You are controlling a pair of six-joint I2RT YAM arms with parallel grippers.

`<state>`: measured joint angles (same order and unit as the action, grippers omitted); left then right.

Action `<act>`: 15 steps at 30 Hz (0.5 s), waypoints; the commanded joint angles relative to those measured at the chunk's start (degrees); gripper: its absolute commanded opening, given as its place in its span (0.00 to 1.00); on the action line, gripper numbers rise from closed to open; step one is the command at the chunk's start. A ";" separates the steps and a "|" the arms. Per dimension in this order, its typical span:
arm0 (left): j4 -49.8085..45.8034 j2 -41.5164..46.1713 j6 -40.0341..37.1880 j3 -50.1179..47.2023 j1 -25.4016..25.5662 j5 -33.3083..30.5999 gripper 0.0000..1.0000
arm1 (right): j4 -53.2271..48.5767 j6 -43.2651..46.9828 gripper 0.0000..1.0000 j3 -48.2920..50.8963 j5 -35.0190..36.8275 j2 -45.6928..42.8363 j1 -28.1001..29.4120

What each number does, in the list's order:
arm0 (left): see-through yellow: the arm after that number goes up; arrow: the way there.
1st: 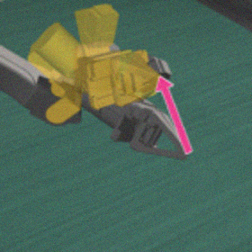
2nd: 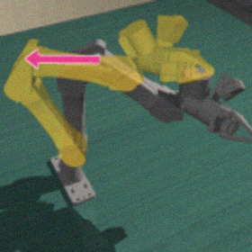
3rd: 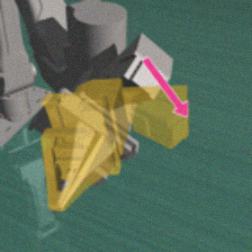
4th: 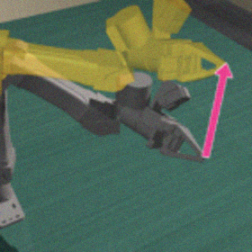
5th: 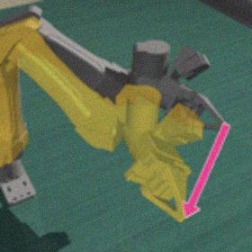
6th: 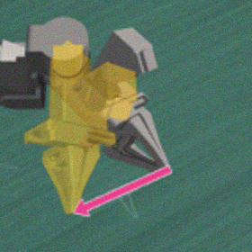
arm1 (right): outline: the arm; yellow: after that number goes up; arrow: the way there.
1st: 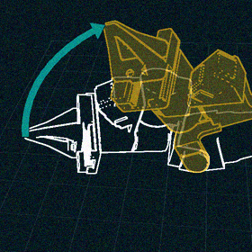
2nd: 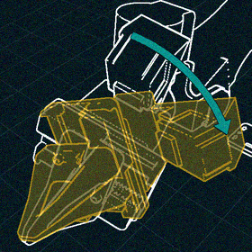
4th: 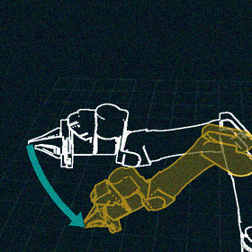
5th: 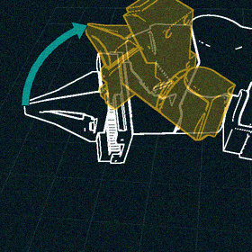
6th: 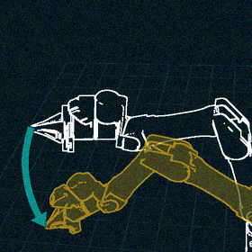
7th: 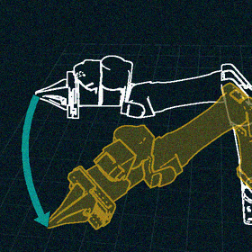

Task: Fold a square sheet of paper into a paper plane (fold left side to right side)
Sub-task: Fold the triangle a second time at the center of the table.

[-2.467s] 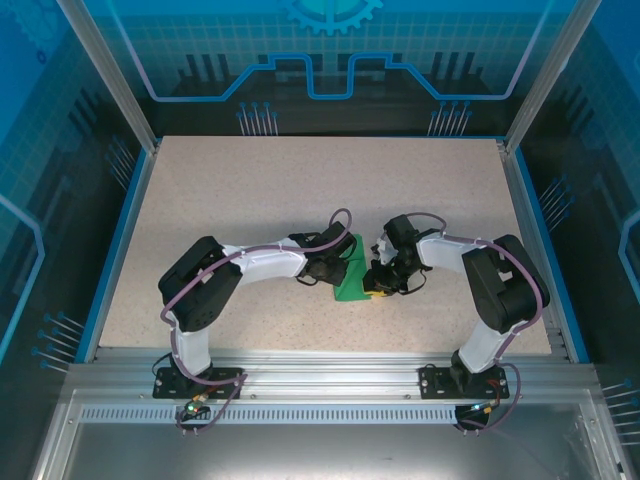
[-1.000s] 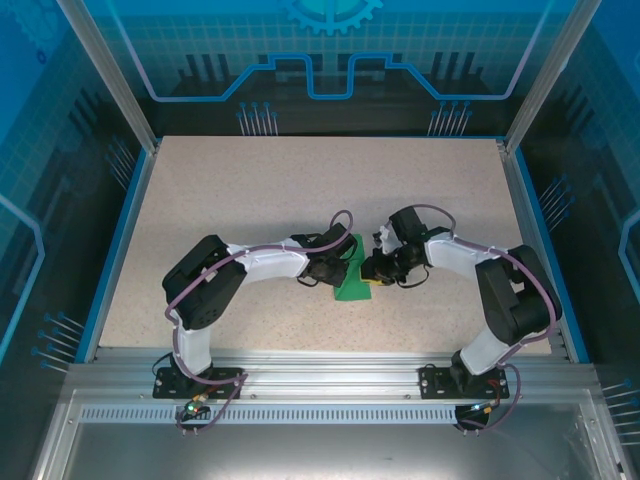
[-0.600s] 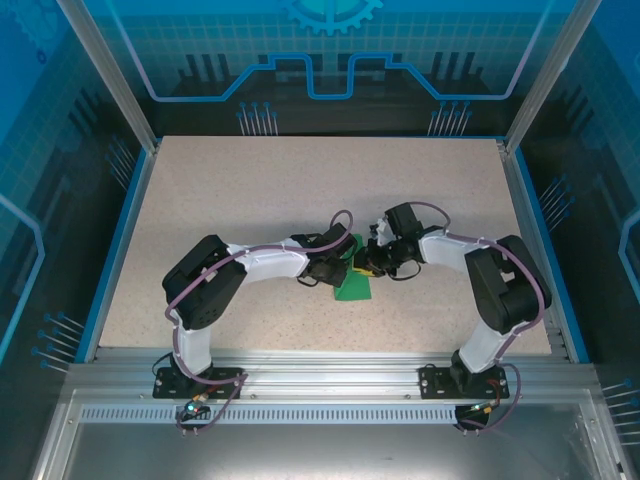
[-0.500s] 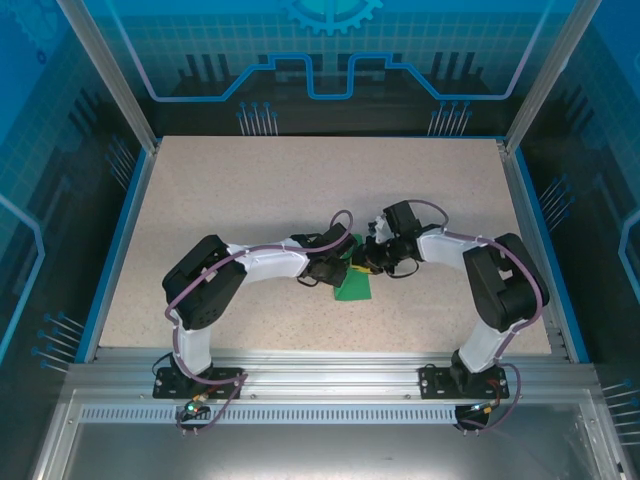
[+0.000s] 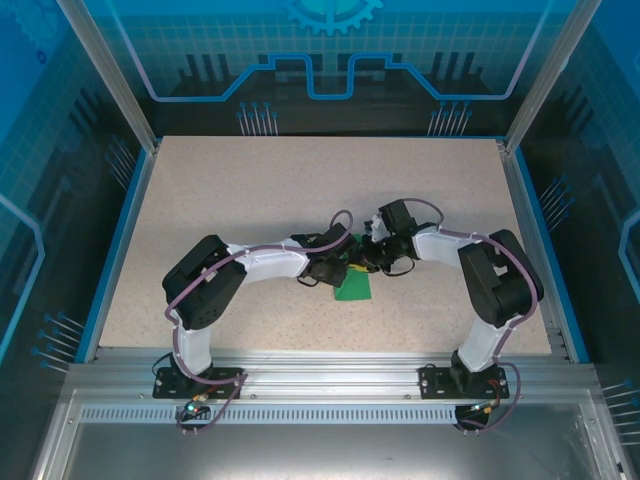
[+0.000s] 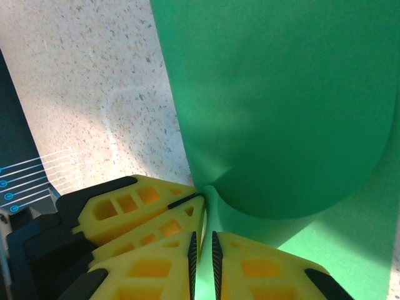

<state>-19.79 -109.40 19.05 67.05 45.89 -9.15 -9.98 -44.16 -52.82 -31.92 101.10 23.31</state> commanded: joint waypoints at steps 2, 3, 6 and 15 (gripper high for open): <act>0.12 -0.66 -1.29 0.89 -0.45 0.72 0.11 | -3.19 0.46 0.17 -1.89 1.73 1.75 0.81; 0.18 -0.63 -1.21 0.87 -0.42 0.71 0.11 | -4.35 0.98 0.17 -2.11 2.46 1.90 0.77; 0.11 -0.63 -1.29 0.89 -0.49 0.62 0.11 | -6.32 2.16 0.17 -2.25 4.11 2.18 0.79; -0.07 -0.73 -1.27 0.98 -0.41 0.45 0.11 | -8.62 4.23 0.17 -1.88 6.85 3.34 0.77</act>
<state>-19.79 -109.40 19.03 67.05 45.89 -9.15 -15.70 -41.54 -53.93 -26.96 103.28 23.38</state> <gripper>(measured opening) 0.115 0.171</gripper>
